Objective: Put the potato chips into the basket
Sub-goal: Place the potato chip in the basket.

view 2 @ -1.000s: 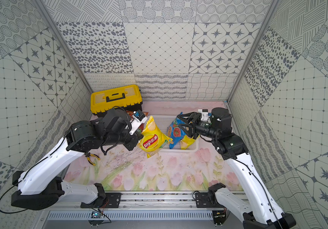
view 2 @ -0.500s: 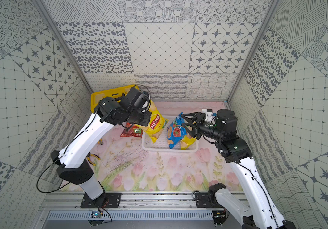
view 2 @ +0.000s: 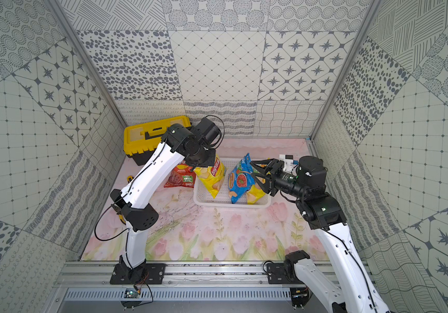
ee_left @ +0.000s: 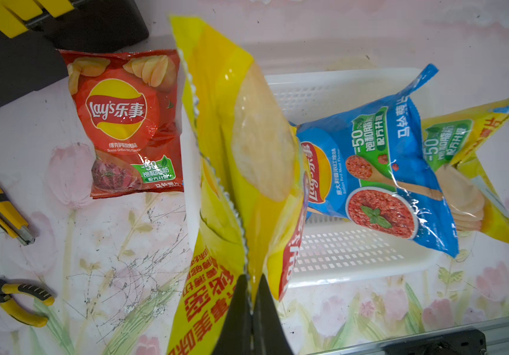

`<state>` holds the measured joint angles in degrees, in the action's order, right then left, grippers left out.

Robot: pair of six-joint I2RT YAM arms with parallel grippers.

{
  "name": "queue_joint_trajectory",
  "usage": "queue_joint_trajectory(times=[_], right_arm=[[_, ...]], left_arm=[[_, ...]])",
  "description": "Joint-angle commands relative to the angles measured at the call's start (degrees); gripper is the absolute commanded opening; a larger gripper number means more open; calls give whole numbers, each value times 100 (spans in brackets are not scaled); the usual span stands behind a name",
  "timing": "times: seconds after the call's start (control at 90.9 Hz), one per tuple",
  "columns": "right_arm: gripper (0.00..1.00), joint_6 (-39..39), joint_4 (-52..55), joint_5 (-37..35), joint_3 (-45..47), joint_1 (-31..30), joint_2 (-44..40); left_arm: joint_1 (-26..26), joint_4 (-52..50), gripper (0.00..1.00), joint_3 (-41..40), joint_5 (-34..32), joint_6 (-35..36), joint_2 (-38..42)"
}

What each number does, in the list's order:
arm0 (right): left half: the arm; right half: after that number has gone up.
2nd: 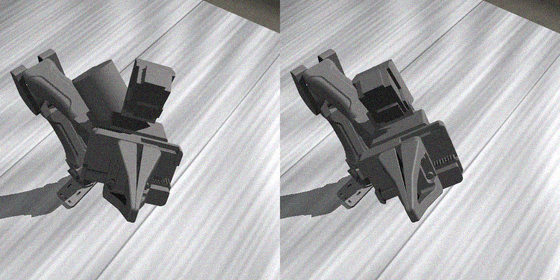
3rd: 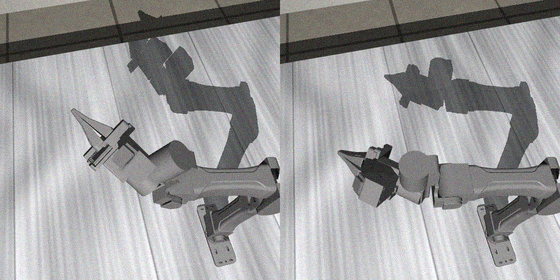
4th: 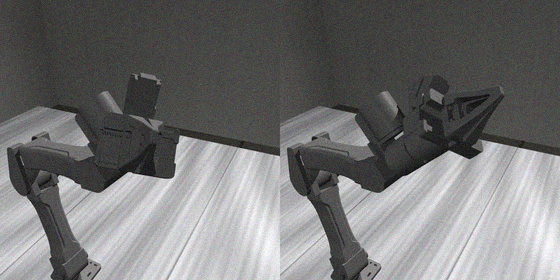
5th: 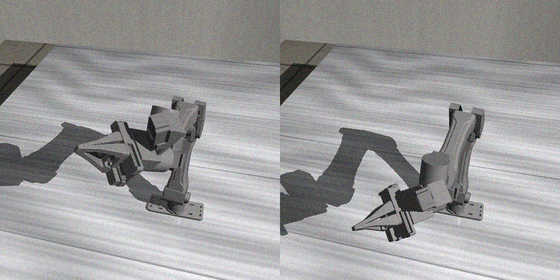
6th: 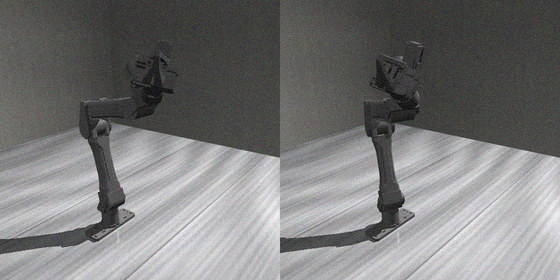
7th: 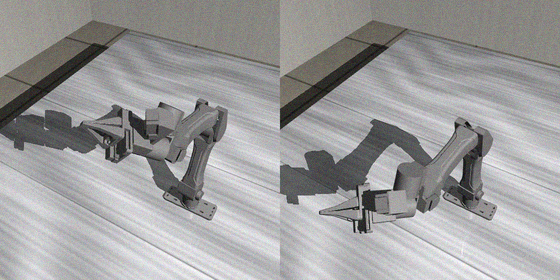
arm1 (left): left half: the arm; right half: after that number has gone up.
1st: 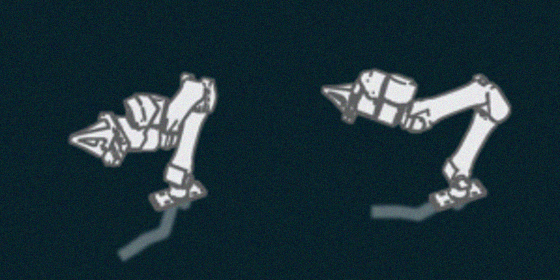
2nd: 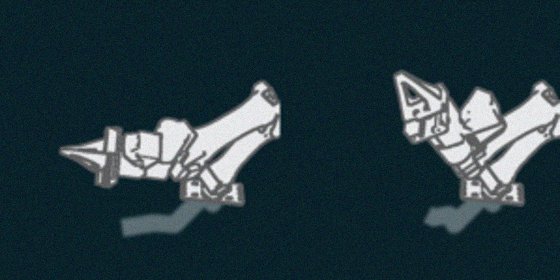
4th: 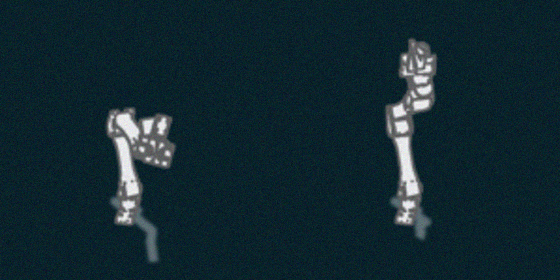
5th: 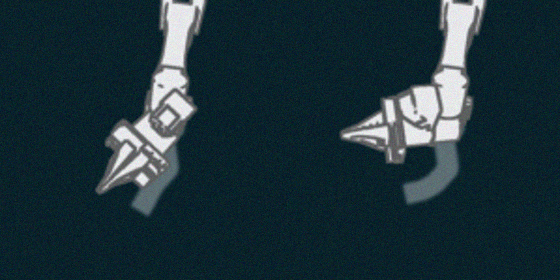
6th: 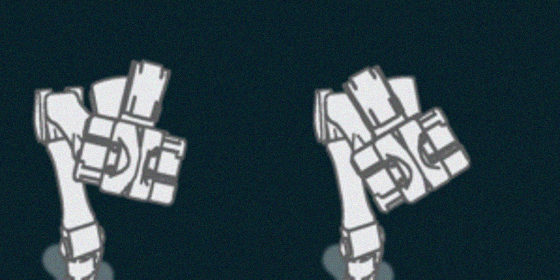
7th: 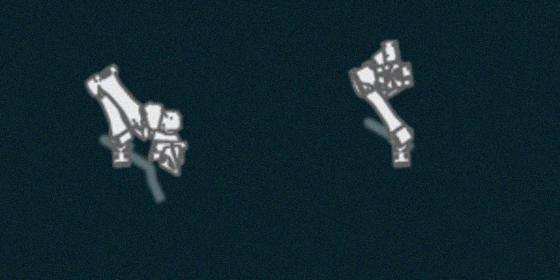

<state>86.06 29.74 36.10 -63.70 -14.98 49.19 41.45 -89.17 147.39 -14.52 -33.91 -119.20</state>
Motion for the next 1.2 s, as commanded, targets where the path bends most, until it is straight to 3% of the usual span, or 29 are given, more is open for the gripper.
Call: queue_joint_trajectory(times=[0.0,0.847,1.068,1.189], right_arm=[[54,-14,-234,132,114,45,-90],[54,171,-257,51,456,177,-419],[54,145,-260,69,446,217,-368],[54,132,-292,99,433,237,-340]], left_arm=[[-41,-220,0,-87,-118,-310,-61],[64,1146,0,-114,1323,-988,-1078],[91,1478,18,-259,1732,-1008,-1038],[92,1657,34,-342,1878,-1003,-981]])
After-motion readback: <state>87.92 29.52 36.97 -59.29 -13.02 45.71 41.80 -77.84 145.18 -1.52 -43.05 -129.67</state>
